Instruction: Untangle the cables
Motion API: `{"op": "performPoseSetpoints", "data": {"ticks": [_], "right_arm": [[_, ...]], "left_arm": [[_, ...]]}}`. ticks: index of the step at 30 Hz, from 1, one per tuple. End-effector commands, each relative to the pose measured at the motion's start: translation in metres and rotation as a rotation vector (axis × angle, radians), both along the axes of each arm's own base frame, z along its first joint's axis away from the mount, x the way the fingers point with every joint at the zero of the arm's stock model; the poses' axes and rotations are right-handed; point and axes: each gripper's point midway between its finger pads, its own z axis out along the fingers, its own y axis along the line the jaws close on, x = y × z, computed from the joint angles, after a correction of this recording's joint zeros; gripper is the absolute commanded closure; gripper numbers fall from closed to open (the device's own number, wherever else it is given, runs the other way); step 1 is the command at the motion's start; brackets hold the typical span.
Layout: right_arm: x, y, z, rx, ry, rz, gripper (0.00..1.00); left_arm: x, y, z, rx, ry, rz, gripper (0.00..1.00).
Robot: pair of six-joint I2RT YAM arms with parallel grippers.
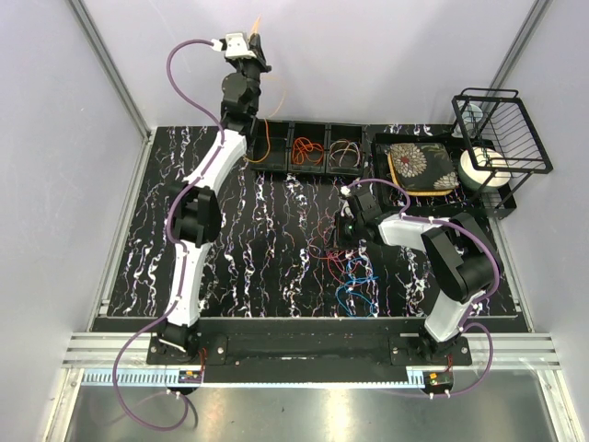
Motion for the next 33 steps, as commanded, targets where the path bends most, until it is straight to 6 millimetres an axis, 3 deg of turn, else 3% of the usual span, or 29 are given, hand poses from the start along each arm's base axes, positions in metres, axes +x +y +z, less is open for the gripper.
{"op": "performPoseSetpoints", "data": {"ticks": [1,10,12,13,14,15,16,17,19,20,22,27,29,33], "right_arm": [[-0.01,-0.01,-0.019,-0.051,0.042,0.007,1.0],[-0.01,-0.01,-0.02,-0.047,0.045,0.009,1.0],[-0.01,-0.01,-0.02,-0.046,0.046,0.008,1.0],[-0.009,-0.01,-0.02,-0.046,0.046,0.008,1.0],[-0.01,-0.01,-0.02,-0.046,0.046,0.008,1.0],[-0.01,-0.01,-0.02,-0.045,0.045,0.008,1.0],[-0.009,-0.01,-0.019,-0.043,0.042,0.01,1.0],[-0.009,-0.01,-0.019,-0.041,0.043,0.008,1.0],[-0.01,-0.01,-0.019,-0.042,0.044,0.01,1.0],[-0.01,-0.01,-0.02,-0.041,0.045,0.009,1.0],[-0.009,-0.01,-0.019,-0.042,0.044,0.008,1.0],[-0.01,-0.01,-0.02,-0.041,0.045,0.009,1.0],[-0.009,-0.01,-0.019,-0.039,0.042,0.009,1.0],[-0.01,-0.01,-0.019,-0.04,0.045,0.011,1.0]], "left_arm": [[-0.009,0.012,0.024,-0.069,-0.112,0.032,1.0],[-0.012,0.017,0.03,-0.1,-0.13,0.019,1.0],[-0.01,0.014,0.011,-0.107,-0.091,0.008,1.0],[-0.02,0.017,0.021,-0.118,-0.105,0.006,1.0],[-0.018,0.017,-0.005,-0.113,-0.067,0.009,1.0],[-0.021,0.018,-0.011,-0.122,-0.051,0.018,1.0],[-0.029,0.023,-0.004,-0.13,-0.053,0.03,1.0],[-0.028,0.027,-0.028,-0.124,-0.002,0.059,1.0],[-0.041,0.033,-0.026,-0.115,-0.008,0.079,1.0],[-0.042,0.035,-0.042,-0.106,0.02,0.089,1.0],[-0.048,0.04,-0.054,-0.088,0.052,0.107,1.0],[-0.061,0.045,-0.06,-0.086,0.065,0.114,1.0],[-0.062,0.044,-0.065,-0.084,0.08,0.107,1.0],[-0.049,0.035,-0.093,-0.076,0.154,0.075,1.0]]}}
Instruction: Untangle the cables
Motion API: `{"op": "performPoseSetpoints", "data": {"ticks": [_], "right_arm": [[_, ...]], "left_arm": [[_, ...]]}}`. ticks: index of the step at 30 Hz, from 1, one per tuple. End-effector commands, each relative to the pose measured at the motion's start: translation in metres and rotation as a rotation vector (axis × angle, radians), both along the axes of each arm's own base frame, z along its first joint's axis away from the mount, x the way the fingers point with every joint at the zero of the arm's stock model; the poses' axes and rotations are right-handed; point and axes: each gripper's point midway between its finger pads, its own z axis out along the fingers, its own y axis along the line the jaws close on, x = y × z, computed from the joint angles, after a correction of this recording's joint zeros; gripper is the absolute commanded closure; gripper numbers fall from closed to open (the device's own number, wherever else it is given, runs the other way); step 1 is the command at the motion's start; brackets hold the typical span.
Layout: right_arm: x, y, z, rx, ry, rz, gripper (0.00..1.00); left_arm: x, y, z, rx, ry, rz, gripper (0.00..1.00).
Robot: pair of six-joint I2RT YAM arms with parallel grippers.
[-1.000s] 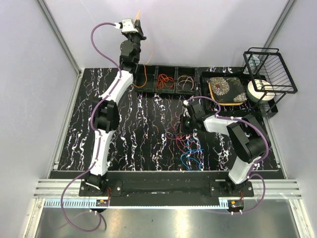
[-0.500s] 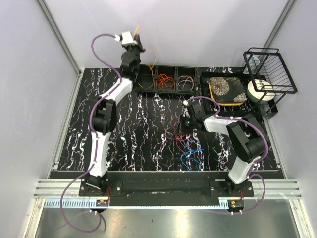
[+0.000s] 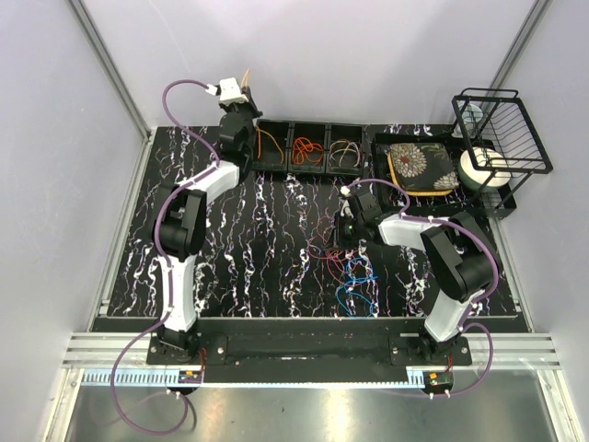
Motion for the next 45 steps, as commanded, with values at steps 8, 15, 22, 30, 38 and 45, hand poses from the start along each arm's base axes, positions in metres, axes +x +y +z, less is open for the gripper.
{"op": "performPoseSetpoints", "data": {"ticks": [8,15,22,30,38,45], "right_arm": [[-0.01,-0.011,-0.02,-0.056,0.044,0.003,1.0],[-0.01,-0.011,-0.021,-0.057,0.047,0.005,1.0],[-0.01,-0.011,-0.021,-0.053,0.047,0.008,1.0],[-0.01,-0.011,-0.021,-0.053,0.048,0.008,1.0],[-0.01,-0.011,-0.021,-0.053,0.05,0.008,1.0],[-0.009,-0.01,-0.021,-0.051,0.05,0.008,1.0]], "left_arm": [[0.016,-0.031,0.002,-0.088,0.0,-0.116,1.0],[0.032,-0.056,-0.041,-0.083,0.123,-0.217,1.0],[0.035,-0.063,-0.072,0.021,0.301,-0.24,1.0],[0.038,-0.064,-0.11,0.0,0.423,-0.272,0.99],[0.042,-0.055,-0.152,-0.058,0.583,-0.301,0.99],[0.051,-0.05,-0.174,-0.097,0.612,-0.316,0.99]]}}
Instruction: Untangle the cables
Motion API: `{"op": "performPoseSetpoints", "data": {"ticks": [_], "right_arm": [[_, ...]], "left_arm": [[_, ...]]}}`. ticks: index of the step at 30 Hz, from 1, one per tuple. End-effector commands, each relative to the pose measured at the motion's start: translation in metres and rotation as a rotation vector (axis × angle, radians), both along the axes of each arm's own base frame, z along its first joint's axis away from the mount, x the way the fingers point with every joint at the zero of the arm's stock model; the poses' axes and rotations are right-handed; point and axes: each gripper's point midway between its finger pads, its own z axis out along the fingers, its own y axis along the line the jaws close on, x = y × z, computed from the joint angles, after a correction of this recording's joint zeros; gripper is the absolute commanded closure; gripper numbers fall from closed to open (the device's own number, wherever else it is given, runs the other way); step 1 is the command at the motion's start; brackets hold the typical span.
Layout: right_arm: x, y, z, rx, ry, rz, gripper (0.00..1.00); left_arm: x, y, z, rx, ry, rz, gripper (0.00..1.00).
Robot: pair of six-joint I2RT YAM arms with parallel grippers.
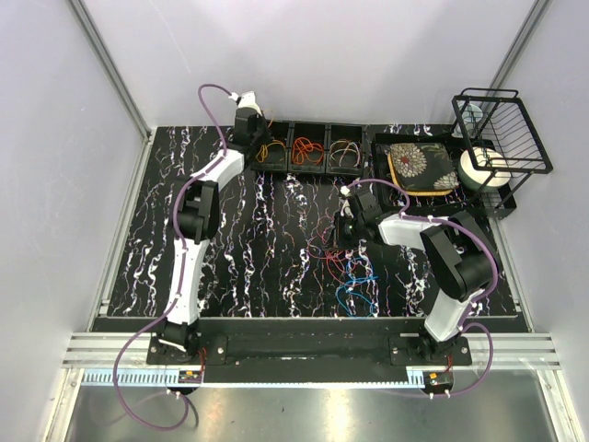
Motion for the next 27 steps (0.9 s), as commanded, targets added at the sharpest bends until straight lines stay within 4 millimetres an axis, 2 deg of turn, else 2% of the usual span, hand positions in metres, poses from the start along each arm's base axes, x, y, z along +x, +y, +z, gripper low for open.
{"op": "performPoseSetpoints", "data": {"ticks": [1,3,4,7,10,13,18,21,27], "right_arm": [[-0.01,-0.011,-0.021,-0.062,0.046,0.006,1.0],[-0.009,-0.011,-0.021,-0.061,0.047,0.006,1.0],[-0.009,-0.011,-0.021,-0.062,0.048,0.005,1.0],[-0.01,-0.011,-0.022,-0.062,0.051,0.006,1.0],[-0.009,-0.01,-0.021,-0.062,0.05,0.006,1.0],[-0.009,-0.011,-0.022,-0.062,0.051,0.007,1.0],[-0.01,-0.01,-0.022,-0.064,0.052,0.009,1.0],[-0.01,-0.011,-0.021,-0.062,0.051,0.008,1.0],[-0.01,-0.011,-0.022,-0.063,0.051,0.007,1.0]], "left_arm": [[0.016,-0.005,0.019,-0.078,-0.049,-0.031,0.99],[0.018,-0.006,0.011,-0.088,-0.032,-0.035,0.99],[0.019,-0.007,0.016,-0.088,-0.032,-0.036,0.99],[0.018,-0.009,0.01,-0.106,-0.014,-0.04,0.99],[0.014,-0.012,0.009,-0.12,-0.006,-0.056,0.91],[0.01,-0.016,0.012,-0.125,-0.004,-0.085,0.78],[0.005,-0.016,0.036,-0.126,-0.045,-0.096,0.58],[0.004,-0.016,0.048,-0.12,-0.058,-0.101,0.51],[-0.001,-0.014,0.066,-0.113,-0.065,-0.097,0.47]]}}
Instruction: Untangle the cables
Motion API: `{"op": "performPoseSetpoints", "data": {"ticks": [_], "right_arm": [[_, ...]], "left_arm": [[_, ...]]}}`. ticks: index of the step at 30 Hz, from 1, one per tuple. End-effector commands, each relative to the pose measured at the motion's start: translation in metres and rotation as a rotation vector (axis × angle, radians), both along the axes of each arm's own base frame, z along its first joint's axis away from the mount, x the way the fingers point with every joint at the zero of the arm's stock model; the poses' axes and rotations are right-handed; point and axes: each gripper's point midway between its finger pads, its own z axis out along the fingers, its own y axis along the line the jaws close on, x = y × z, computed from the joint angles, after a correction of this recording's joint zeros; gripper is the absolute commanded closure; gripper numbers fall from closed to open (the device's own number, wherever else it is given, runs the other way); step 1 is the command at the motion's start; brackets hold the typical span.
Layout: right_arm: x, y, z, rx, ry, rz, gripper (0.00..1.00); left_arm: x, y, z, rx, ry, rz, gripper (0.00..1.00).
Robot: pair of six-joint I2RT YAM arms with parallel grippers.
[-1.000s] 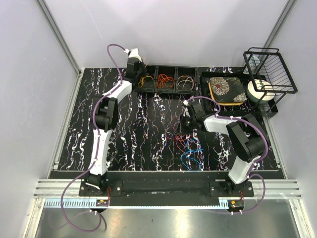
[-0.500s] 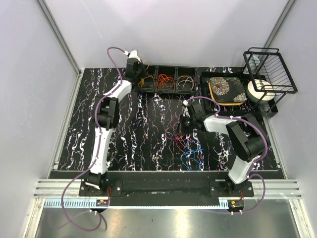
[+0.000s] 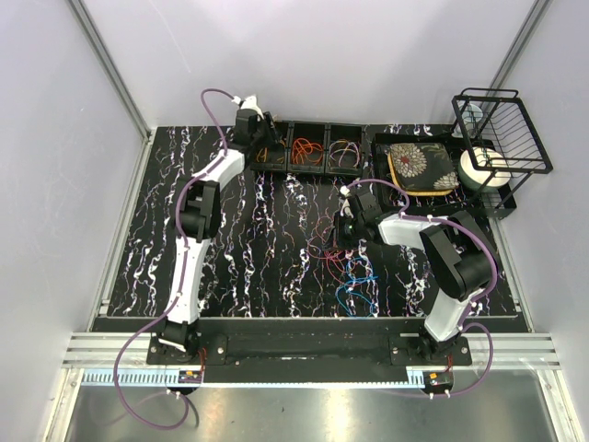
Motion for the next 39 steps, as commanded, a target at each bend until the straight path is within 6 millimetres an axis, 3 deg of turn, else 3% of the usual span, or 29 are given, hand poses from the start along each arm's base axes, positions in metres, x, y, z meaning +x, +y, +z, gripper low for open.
{"op": "performPoseSetpoints", "data": {"ticks": [1,8,11,16,23,27,35,39], "right_arm": [[-0.01,-0.013,-0.022,-0.075,0.047,0.0,1.0],[-0.009,-0.012,-0.02,-0.073,0.044,-0.001,1.0],[-0.009,-0.013,-0.021,-0.073,0.045,-0.001,1.0],[-0.009,-0.012,-0.021,-0.073,0.044,-0.001,1.0],[-0.009,-0.012,-0.02,-0.072,0.042,-0.001,1.0],[-0.009,-0.012,-0.02,-0.071,0.043,0.0,1.0],[-0.009,-0.012,-0.02,-0.071,0.043,0.0,1.0],[-0.01,-0.013,-0.021,-0.073,0.044,-0.001,1.0]], "left_arm": [[0.0,0.0,0.093,-0.025,-0.154,-0.019,0.47],[-0.003,0.006,0.114,-0.017,-0.174,0.001,0.38],[-0.004,0.006,0.115,-0.008,-0.17,0.005,0.3],[-0.005,0.013,0.109,0.03,-0.155,0.028,0.28],[-0.013,0.022,0.084,0.094,-0.088,0.039,0.27],[-0.015,0.023,0.078,0.121,-0.063,0.026,0.01],[-0.022,0.017,0.082,0.131,-0.032,-0.022,0.01],[-0.024,0.04,0.084,0.185,0.005,0.075,0.01]]}}
